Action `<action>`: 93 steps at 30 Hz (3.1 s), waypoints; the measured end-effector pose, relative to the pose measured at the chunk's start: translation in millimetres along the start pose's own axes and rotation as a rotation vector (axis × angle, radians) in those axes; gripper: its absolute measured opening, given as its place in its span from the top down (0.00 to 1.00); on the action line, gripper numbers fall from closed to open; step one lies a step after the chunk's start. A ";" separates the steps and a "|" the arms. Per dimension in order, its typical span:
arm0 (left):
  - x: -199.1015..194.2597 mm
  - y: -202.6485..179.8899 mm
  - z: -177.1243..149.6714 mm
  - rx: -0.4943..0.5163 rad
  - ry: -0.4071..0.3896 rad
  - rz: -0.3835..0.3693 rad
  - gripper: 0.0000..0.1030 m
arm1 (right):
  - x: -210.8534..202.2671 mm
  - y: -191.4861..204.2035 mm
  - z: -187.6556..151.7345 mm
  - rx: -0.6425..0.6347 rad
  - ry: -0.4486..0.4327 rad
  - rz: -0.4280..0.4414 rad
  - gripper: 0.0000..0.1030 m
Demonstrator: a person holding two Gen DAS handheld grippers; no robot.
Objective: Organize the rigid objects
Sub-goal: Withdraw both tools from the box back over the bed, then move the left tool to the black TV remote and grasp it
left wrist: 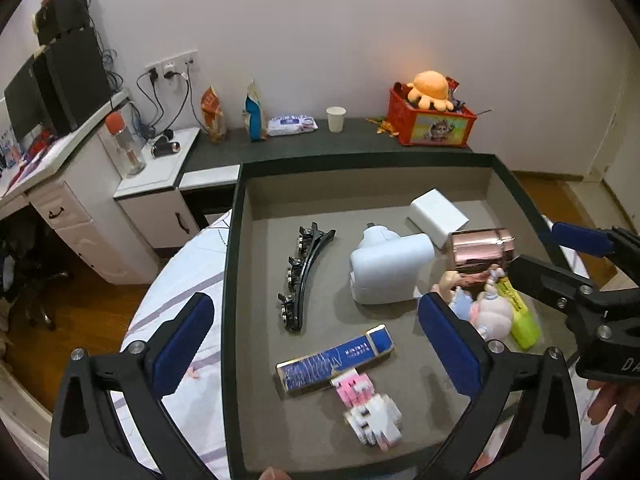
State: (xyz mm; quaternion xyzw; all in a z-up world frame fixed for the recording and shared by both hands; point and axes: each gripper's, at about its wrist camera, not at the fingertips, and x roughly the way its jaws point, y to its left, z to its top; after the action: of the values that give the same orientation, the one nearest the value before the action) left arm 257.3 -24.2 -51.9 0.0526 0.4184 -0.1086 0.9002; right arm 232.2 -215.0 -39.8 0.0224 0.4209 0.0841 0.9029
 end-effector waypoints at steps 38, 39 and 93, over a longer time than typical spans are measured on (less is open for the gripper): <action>-191.4 -14.5 -149.8 -0.123 -0.117 0.044 0.00 | -161.0 18.6 -162.0 0.111 -0.110 -0.008 0.00; -190.6 -14.4 -154.0 -0.125 -0.110 0.043 0.00 | -160.7 19.3 -164.3 0.112 -0.106 -0.007 0.00; -33.4 -82.6 -163.4 0.338 0.105 -0.258 0.00 | -116.7 -4.9 -161.2 0.164 -0.003 -0.072 0.00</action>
State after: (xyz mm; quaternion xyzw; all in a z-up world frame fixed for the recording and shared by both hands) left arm 95.4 -69.0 -132.0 0.1541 0.4440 -0.2886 0.8341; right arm 36.1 -244.6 -56.0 0.0812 0.4255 0.0169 0.9011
